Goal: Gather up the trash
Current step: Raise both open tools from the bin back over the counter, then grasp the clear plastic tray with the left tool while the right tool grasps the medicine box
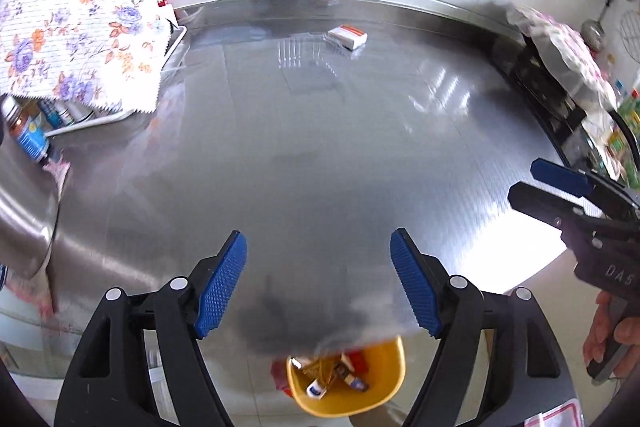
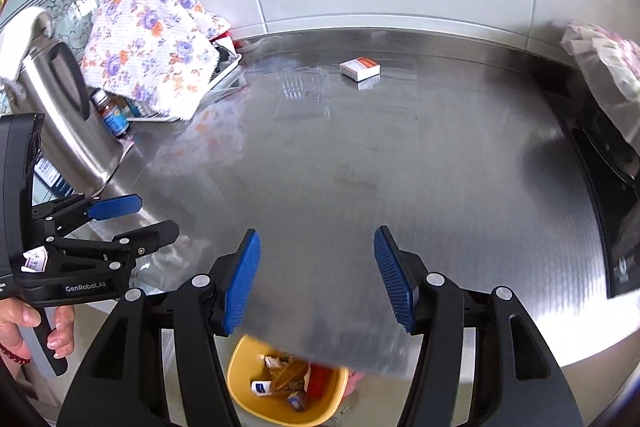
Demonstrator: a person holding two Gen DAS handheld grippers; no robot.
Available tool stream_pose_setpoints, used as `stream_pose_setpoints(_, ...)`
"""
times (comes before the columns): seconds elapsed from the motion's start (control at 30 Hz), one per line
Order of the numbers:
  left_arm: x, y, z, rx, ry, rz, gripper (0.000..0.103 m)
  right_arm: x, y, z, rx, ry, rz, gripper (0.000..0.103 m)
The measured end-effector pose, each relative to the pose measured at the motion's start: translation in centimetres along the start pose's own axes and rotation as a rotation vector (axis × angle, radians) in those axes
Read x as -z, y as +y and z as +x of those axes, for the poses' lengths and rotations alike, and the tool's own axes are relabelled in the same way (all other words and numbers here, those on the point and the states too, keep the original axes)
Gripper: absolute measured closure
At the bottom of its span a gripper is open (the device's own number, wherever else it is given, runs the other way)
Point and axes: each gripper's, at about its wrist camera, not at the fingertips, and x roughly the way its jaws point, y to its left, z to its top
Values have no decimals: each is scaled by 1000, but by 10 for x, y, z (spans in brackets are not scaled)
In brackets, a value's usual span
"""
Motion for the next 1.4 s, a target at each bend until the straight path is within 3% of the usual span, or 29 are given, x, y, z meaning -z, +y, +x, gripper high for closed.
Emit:
stream_pose_setpoints(0.33, -84, -20, 54, -3, -33, -52, 26, -83, -55, 74, 13, 10, -36, 42)
stream_pose_setpoints(0.63, -122, -38, 106, -2, -41, -95, 26, -144, -82, 142, -81, 51, -125, 42)
stream_pose_setpoints(0.9, -133, -41, 142, -64, -38, -172, 29, -176, -88, 192, -149, 100, -232, 38)
stream_pose_setpoints(1.4, -147, -44, 166, -123, -65, -155, 37, -196, -68, 246, -170, 128, -356, 33)
